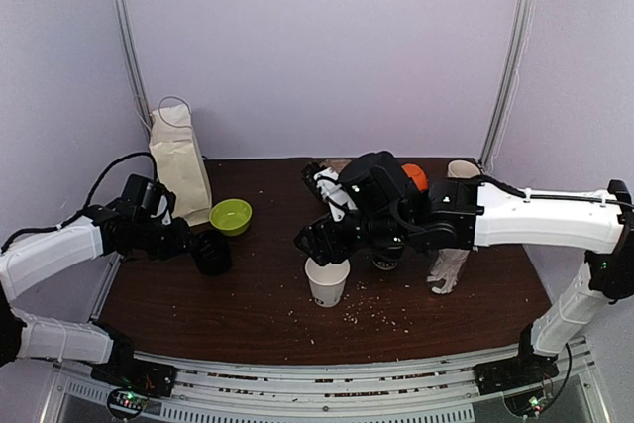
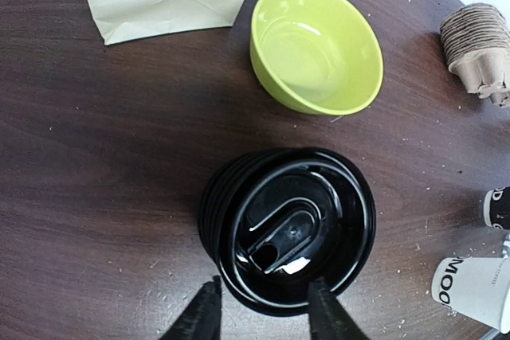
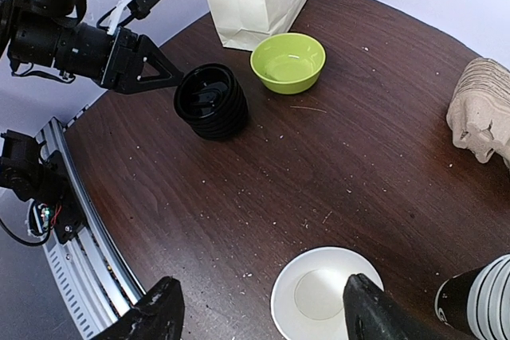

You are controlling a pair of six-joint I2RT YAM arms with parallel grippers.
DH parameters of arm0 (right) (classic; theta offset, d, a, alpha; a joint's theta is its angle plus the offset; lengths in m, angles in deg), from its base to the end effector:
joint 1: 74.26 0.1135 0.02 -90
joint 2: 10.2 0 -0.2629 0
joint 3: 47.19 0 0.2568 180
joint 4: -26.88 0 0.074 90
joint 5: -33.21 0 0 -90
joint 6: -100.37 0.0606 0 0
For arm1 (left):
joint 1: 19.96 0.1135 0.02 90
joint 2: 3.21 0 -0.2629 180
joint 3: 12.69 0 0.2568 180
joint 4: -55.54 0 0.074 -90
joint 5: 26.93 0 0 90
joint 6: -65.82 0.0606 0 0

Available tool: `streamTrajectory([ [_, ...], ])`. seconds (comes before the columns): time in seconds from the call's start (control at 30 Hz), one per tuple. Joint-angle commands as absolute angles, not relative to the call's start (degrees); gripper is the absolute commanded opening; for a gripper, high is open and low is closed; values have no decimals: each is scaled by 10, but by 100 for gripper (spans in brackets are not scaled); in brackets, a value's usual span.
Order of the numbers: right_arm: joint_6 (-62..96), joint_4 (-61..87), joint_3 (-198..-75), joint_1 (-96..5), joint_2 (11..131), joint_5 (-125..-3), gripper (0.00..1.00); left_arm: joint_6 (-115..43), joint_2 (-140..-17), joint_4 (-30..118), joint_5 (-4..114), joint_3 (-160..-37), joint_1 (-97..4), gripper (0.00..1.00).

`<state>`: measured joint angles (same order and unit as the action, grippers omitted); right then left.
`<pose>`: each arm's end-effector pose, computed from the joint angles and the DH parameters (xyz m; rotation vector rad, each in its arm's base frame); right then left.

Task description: Pack the takeout coffee

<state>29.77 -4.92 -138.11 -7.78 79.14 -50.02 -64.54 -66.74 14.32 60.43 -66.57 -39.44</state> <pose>0.1620 0.3544 0.3159 -0.8065 2.0379 0.7628 0.2262 -0.0830 0.2014 -0.4375 2.4885 -0.4983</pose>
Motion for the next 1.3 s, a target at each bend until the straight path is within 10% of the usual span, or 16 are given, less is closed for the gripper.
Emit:
streamTrajectory([
  [0.0, 313, -42, -1414, -87, 818, -518, 71, -624, -688, 154, 629, -671, -392, 42],
  [0.33, 342, -54, -1489, -106, 907, -559, 73, -592, -762, 195, 639, -690, -392, 57],
  [1.27, 388, -131, -1803, -148, 1185, -679, 81, -527, -802, 204, 501, -673, -394, 20],
])
